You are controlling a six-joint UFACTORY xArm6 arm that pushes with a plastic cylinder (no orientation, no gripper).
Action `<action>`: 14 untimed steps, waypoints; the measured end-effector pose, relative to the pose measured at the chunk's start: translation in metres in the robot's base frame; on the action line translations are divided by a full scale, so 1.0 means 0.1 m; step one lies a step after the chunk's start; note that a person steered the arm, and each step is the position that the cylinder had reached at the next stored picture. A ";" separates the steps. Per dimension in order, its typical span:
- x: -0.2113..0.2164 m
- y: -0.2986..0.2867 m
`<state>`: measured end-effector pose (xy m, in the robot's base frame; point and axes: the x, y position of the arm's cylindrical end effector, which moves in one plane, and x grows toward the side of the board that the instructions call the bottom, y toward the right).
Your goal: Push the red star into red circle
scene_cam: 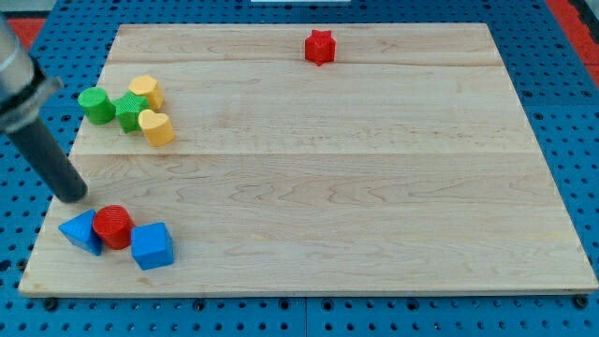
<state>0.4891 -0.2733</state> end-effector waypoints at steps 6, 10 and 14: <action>-1.89 3.71; -1.51 2.44; -0.54 1.59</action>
<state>0.4348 -0.1146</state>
